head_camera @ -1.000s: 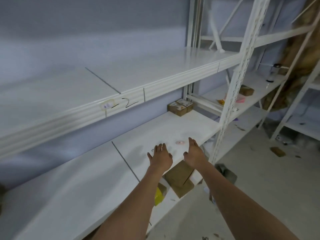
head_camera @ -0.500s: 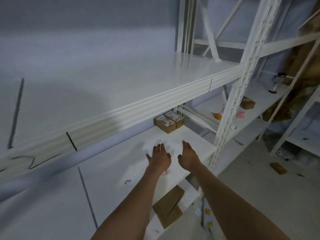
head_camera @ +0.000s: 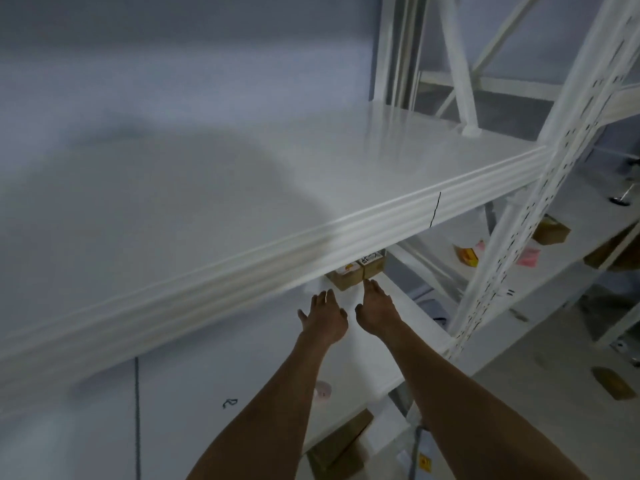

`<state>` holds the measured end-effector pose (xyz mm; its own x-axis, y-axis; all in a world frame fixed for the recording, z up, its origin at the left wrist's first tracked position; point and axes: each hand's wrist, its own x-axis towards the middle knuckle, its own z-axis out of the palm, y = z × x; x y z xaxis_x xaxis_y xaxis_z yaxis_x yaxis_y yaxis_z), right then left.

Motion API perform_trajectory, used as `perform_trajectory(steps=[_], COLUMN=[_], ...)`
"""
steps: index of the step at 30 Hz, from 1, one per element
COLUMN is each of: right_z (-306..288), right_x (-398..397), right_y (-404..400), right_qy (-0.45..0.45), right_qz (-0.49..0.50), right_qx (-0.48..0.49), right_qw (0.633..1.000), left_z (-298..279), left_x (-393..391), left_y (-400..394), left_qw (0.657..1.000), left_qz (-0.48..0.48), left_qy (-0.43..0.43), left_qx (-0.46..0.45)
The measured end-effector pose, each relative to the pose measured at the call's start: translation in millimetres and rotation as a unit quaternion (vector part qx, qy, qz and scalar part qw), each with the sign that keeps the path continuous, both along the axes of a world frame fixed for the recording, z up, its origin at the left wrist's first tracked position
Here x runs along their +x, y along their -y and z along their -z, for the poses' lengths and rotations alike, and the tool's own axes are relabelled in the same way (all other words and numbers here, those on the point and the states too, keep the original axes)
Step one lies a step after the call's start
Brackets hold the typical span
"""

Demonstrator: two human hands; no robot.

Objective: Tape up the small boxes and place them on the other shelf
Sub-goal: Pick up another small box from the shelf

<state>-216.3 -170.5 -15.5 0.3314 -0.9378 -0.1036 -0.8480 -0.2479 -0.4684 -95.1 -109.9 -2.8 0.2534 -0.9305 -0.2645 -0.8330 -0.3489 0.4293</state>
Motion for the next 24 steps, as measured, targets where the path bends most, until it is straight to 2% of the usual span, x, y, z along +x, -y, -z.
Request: perform_trajectory(steps=[6, 12, 20, 24], right_z=[16, 30, 46, 55], right_x=[10, 17, 30, 34], right_y=[60, 110, 143, 142], right_qy=[-0.047, -0.052, -0.123, -0.176], right_qz=[-0.057, -0.127, -0.196, -0.214], right_qx=[0.025, 0.036, -0.021, 0.015], right_qw=[0.997, 0.99, 0.973, 0.961], left_z=[9, 29, 54, 61], left_x=[2, -6, -16, -14], left_y=[40, 62, 70, 68], left_qw=[0.998, 0.991, 0.981, 0.973], left_qz=[-0.063, -0.127, -0.18, -0.206], left_qy=[-0.02, -0.045, -0.07, -0.099], left_qx=[-0.002, 0.02, 0.019, 0.002])
